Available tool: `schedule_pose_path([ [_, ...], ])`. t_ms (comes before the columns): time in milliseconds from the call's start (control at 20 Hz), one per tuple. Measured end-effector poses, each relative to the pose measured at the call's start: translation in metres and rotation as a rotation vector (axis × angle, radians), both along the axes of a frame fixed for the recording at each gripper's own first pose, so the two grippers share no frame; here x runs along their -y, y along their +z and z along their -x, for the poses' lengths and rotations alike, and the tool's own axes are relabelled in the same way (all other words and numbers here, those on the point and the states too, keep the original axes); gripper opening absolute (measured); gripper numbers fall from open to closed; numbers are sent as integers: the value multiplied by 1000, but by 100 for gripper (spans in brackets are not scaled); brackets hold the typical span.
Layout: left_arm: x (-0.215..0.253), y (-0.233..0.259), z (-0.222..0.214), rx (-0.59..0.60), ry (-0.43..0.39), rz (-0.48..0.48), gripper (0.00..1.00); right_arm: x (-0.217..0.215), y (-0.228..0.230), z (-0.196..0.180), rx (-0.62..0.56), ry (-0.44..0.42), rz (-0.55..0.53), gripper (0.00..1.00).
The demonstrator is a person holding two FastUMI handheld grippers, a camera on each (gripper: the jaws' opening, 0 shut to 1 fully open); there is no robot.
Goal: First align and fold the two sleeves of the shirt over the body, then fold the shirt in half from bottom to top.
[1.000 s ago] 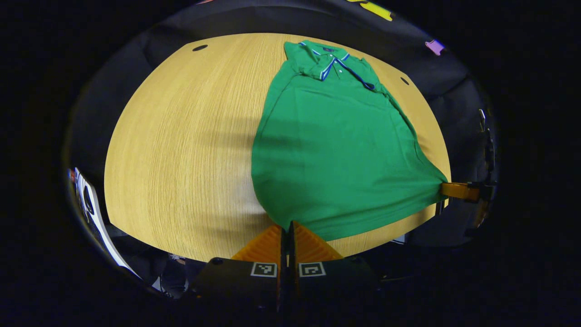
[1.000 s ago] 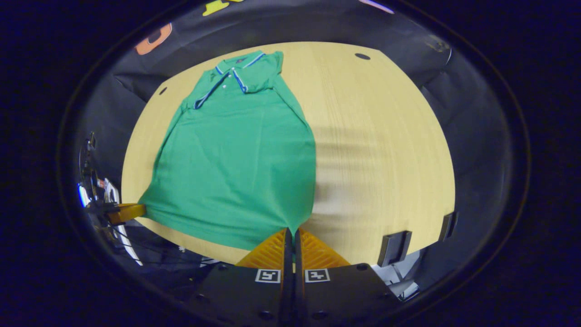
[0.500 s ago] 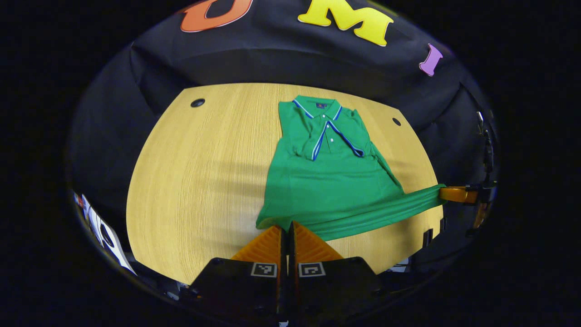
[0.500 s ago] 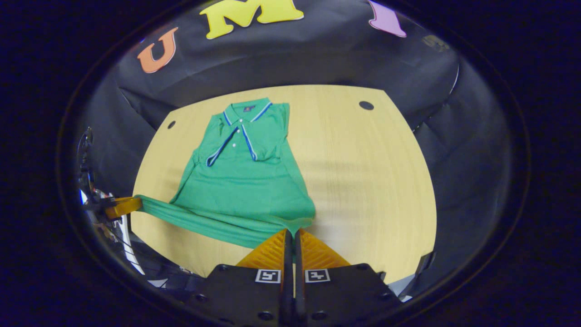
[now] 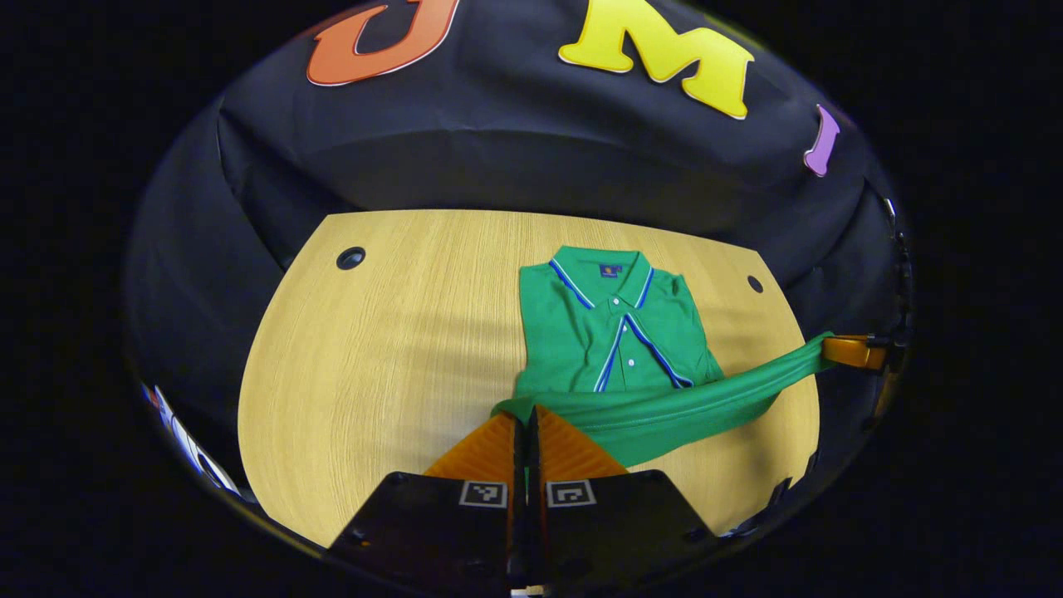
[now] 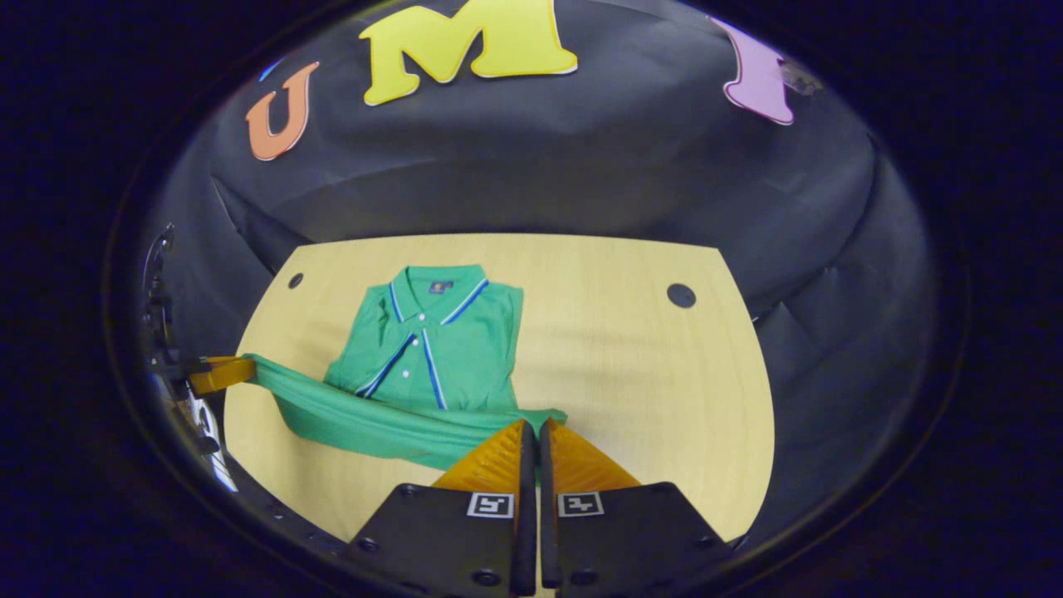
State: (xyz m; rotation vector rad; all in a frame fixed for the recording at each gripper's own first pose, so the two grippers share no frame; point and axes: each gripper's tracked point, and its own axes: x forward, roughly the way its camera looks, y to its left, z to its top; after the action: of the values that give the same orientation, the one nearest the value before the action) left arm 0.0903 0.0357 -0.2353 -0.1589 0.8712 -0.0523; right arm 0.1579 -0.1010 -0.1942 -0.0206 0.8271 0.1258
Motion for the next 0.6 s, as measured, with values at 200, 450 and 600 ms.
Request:
schedule_pose_path([
  [200, -9, -1, -67, 51, 16, -29, 3, -9, -14, -63, 31, 19, 45, 5],
  [450, -19, -23, -133, 73, 10, -102, 3, -25, -37, -123, 68, 38, 57, 5],
  [600, -25, -39, -168, 78, 23, -113, 3, -22, -58, -157, 59, 39, 56, 5],
])
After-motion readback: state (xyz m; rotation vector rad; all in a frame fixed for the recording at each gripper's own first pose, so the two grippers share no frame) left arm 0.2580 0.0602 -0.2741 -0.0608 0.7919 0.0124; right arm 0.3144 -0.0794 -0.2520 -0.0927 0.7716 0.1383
